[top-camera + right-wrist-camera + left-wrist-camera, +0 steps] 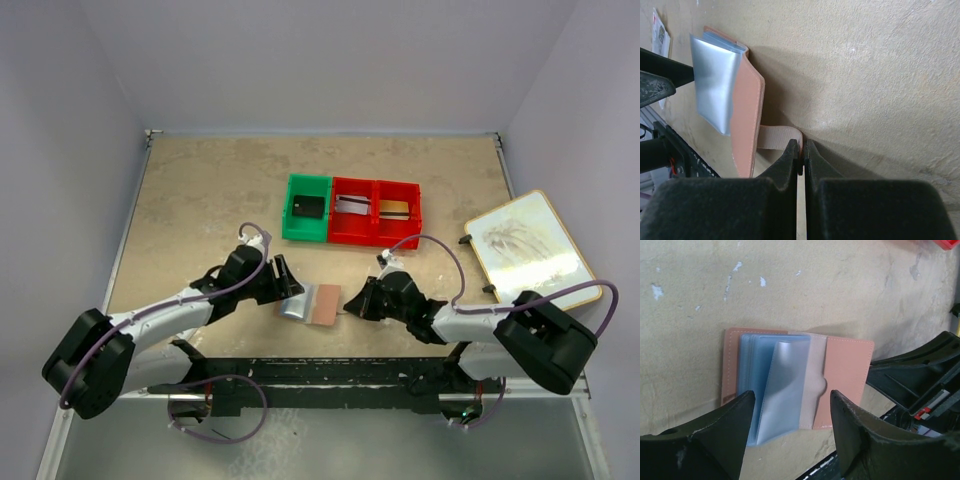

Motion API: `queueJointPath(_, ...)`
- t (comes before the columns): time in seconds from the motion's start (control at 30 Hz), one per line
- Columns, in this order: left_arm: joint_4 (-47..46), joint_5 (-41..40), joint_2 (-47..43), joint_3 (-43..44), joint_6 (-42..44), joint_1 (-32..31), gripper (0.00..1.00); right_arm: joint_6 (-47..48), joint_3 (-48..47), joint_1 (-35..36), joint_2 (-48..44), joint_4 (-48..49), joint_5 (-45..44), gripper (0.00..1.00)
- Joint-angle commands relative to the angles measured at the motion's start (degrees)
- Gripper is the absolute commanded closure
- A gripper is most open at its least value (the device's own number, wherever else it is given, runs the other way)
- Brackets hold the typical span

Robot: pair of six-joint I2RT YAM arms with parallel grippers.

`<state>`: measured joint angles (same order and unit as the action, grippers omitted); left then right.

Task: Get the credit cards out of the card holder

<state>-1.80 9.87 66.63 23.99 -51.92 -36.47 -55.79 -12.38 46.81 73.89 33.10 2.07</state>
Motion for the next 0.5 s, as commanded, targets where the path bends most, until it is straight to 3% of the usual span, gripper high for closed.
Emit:
queueJointPath(0.0, 3.0, -5.6, -2.5, 0.8, 1.6, -0.6, 0.41, -0.2, 0.4, -0.1, 0.3, -1.3, -2.5, 1.00)
queueJointPath(0.1, 4.9, -7.5, -4.6, 1.1, 3.0, -0.6, 0.41, -1.0, 1.7, -0.1, -0.4, -0.6, -2.7, 1.00)
queueJointPath(0.3, 0.1, 1.5, 0.0, 1.8, 2.4, -0.6, 0.47, -1.2, 2.4, -0.1, -0.9, -1.0, -2.7, 1.00)
queueJointPath(0.47, -1.4, 3.3, 2.2, 2.4, 2.1, -0.7, 0.51, -0.9, 2.2, -0.1, -1.9, -1.7, -3.3, 1.00)
